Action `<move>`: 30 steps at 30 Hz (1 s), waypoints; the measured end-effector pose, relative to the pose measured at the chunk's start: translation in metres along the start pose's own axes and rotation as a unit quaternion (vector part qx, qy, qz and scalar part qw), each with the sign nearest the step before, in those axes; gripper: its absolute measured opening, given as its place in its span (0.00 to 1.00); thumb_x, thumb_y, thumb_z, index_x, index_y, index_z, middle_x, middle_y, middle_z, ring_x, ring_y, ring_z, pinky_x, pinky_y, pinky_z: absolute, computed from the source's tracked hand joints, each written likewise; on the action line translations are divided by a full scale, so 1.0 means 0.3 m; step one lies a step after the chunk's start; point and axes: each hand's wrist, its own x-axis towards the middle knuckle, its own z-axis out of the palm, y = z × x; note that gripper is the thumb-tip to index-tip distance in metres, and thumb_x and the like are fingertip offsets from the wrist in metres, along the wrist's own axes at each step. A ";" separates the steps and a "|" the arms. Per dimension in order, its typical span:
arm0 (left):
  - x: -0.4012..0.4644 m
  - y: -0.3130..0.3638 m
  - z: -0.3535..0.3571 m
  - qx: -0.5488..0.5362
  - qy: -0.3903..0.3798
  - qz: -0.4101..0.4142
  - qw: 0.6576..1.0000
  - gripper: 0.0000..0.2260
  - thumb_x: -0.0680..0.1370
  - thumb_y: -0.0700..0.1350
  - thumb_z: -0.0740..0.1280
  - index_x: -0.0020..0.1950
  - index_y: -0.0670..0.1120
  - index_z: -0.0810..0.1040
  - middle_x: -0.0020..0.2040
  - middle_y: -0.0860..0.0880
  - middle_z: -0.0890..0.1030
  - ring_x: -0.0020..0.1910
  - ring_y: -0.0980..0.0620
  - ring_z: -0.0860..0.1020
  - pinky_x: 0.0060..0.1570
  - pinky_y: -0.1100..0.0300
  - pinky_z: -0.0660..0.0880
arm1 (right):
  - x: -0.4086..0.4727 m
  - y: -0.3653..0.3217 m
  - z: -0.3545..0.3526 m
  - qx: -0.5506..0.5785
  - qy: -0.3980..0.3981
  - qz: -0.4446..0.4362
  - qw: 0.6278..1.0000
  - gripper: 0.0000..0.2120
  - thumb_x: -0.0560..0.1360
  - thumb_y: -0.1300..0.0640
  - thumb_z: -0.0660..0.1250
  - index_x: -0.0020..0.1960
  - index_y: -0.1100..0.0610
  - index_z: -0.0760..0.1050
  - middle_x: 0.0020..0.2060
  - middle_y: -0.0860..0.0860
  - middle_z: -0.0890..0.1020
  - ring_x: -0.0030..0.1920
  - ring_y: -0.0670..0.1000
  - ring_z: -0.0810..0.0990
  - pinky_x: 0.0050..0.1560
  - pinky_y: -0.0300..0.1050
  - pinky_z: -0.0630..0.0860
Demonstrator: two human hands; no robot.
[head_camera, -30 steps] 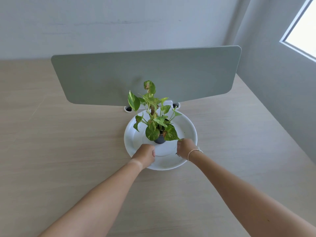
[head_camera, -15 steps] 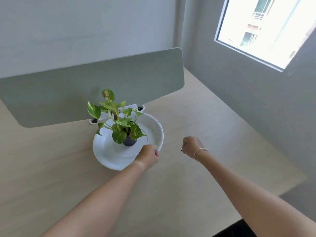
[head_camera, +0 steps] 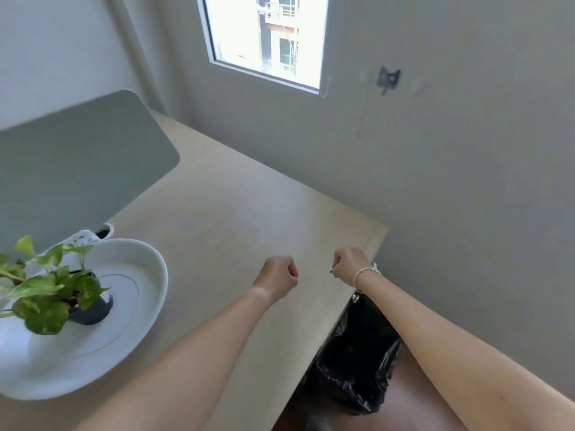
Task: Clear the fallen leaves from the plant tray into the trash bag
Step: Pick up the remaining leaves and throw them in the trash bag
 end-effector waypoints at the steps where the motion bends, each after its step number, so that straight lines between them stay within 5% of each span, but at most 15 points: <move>1: 0.011 0.034 0.039 -0.003 -0.012 0.011 1.000 0.09 0.70 0.31 0.64 0.37 0.44 0.76 0.40 0.44 0.77 0.40 0.50 0.74 0.28 0.65 0.66 | -0.007 0.052 -0.011 0.010 0.006 0.017 1.000 0.08 0.73 0.68 0.61 0.46 0.62 0.79 0.56 0.61 0.81 0.57 0.58 0.78 0.47 0.44 0.73; 7: 0.034 0.208 0.307 0.001 -0.098 0.073 0.993 0.06 0.71 0.32 0.65 0.43 0.38 0.81 0.47 0.40 0.82 0.46 0.46 0.78 0.43 0.64 0.69 | -0.073 0.359 0.006 0.102 0.064 0.145 0.982 0.10 0.72 0.67 0.57 0.40 0.55 0.73 0.53 0.58 0.82 0.52 0.58 0.79 0.38 0.39 0.67; 10: 0.034 0.239 0.411 0.020 -0.142 0.099 0.985 0.06 0.71 0.33 0.66 0.44 0.39 0.82 0.46 0.42 0.82 0.43 0.51 0.76 0.43 0.65 0.69 | -0.095 0.456 0.054 0.155 0.088 0.188 0.966 0.10 0.71 0.67 0.58 0.39 0.56 0.74 0.51 0.59 0.83 0.51 0.59 0.80 0.50 0.47 0.78; 14: 0.056 0.261 0.501 0.042 -0.168 0.112 0.978 0.06 0.73 0.37 0.67 0.47 0.40 0.82 0.50 0.43 0.83 0.47 0.49 0.78 0.48 0.63 0.72 | -0.105 0.550 0.114 0.213 0.103 0.236 0.942 0.10 0.73 0.66 0.61 0.45 0.60 0.81 0.52 0.57 0.83 0.53 0.58 0.80 0.55 0.48 0.78; 19: 0.104 0.271 0.536 0.063 -0.195 0.119 0.972 0.12 0.74 0.42 0.68 0.56 0.42 0.82 0.57 0.46 0.83 0.57 0.50 0.79 0.59 0.61 0.73 | -0.086 0.617 0.142 0.256 0.096 0.243 0.930 0.12 0.76 0.63 0.60 0.51 0.59 0.82 0.57 0.54 0.81 0.54 0.55 0.80 0.57 0.46 0.76; 30: 0.162 0.278 0.500 0.030 -0.192 0.126 0.973 0.14 0.76 0.41 0.66 0.61 0.42 0.79 0.61 0.45 0.81 0.60 0.51 0.78 0.60 0.64 0.70 | -0.041 0.613 0.132 0.268 0.102 0.253 0.924 0.14 0.74 0.67 0.60 0.43 0.53 0.82 0.51 0.54 0.83 0.50 0.56 0.82 0.58 0.50 0.78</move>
